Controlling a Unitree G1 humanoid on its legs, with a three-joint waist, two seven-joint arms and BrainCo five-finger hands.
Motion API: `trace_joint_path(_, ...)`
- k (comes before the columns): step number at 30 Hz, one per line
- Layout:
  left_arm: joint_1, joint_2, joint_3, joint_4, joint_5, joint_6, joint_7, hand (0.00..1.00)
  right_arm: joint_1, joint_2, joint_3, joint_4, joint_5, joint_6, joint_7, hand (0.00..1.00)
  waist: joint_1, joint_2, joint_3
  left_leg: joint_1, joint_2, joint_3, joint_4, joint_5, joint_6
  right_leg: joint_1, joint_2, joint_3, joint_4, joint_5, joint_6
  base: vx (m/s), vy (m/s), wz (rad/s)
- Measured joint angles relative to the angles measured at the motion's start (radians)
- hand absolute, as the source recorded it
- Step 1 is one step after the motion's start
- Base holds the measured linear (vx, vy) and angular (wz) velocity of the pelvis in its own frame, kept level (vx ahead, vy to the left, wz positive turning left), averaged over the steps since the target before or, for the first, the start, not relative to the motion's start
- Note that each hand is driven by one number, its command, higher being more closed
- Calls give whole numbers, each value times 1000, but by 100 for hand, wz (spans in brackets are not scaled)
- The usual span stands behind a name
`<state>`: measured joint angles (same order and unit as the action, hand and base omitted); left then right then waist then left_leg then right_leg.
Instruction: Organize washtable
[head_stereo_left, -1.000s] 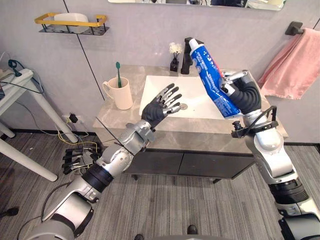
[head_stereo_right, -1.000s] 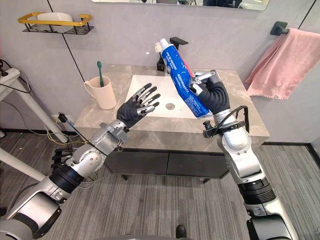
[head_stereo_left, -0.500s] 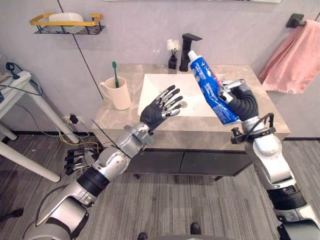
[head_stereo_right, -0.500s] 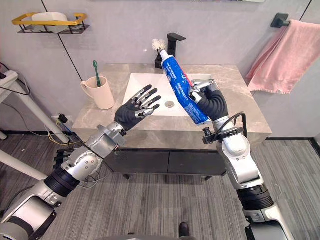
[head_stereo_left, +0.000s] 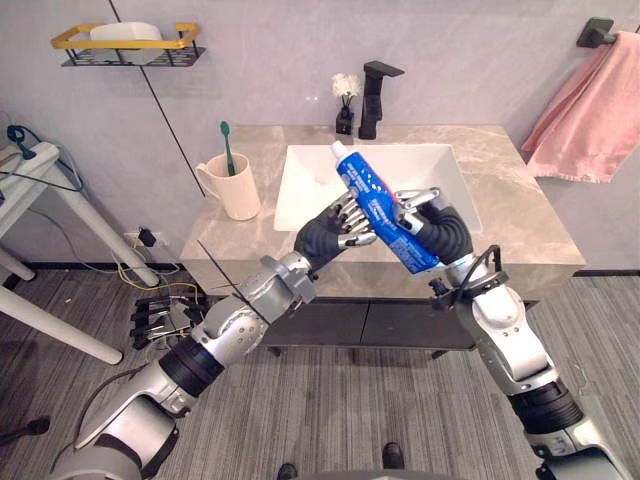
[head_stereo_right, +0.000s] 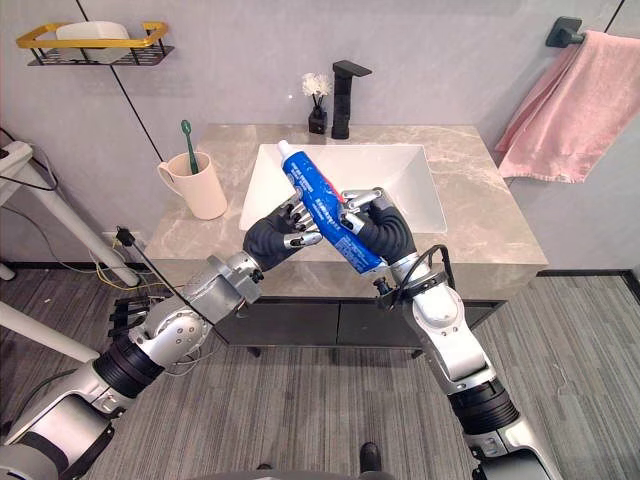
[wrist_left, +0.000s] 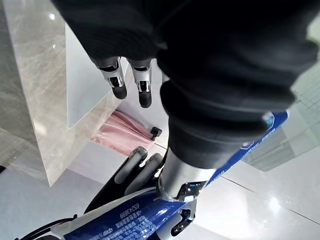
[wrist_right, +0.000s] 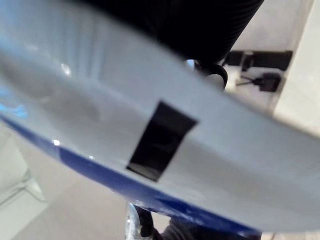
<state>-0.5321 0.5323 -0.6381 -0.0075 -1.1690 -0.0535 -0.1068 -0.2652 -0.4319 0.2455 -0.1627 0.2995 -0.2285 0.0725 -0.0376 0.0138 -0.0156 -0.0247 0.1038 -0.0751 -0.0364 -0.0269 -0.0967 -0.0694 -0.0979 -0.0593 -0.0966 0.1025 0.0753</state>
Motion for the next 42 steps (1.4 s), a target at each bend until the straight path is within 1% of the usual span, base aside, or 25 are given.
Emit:
trace_joint_path(13, -37, 3, -19, -6, -3, 6, -2, 0, 60, 3, 20, 0, -20, 0, -1, 100, -1, 0, 0, 2, 0, 3, 0, 0, 0, 0, 0, 2, 0, 0, 0, 0, 0, 0)
trace_joint_path(17, -38, 2, -19, -23, -20, 7, -2, 0, 89, 3, 84, 0, -49, 0, 29, 100, -2, 0, 0, 1, 0, 8, -1, -1, 0, -4, 0, 6, 0, 0, 0, 0, 0, -3)
trace_joint_path(20, -38, 3, -19, -23, -37, 7, -2, 0, 96, 7, 83, 0, -74, 0, 32, 100, -2, 0, 0, 1, 0, 8, -1, -1, 0, -4, 0, 5, 0, 0, 0, 0, 0, 0)
trace_joint_path(26, -38, 4, -18, -24, -38, 7, -2, 0, 96, 13, 84, 1, -106, 0, 31, 100, -1, 1, 1, 1, 0, 8, -1, -1, 0, -4, 0, 6, 0, 0, 0, 0, 0, 0)
trace_joint_path(27, -38, 4, -18, -26, -38, 7, -2, 100, 96, 13, 86, 1, -112, -1, 31, 100, -1, 2, 2, 1, 0, 9, -1, -1, 0, -5, 0, 6, 0, 0, 0, 0, 0, 0)
trace_joint_path(33, -38, 2, -18, -40, -40, 8, -1, 100, 96, 14, 87, 10, -115, -3, 31, 100, -1, 2, 19, 0, 0, 12, -1, -1, 0, -8, 0, 9, 0, 0, 0, 0, 0, -1)
trace_joint_path(38, -38, 0, -13, -40, -38, 9, 5, 100, 96, 26, 89, 10, -154, -23, 17, 100, -1, 1, 25, 1, 0, 24, -4, -1, 0, -15, 1, 19, 0, 1, 0, -3, -1, -6)
trace_joint_path(42, -38, -17, 3, -40, -35, 9, 5, 100, 98, 34, 73, -4, -175, -24, 6, 100, 0, 1, 25, 4, 0, 30, -4, -1, 0, -15, 1, 28, 0, 2, 1, -11, -4, -4)
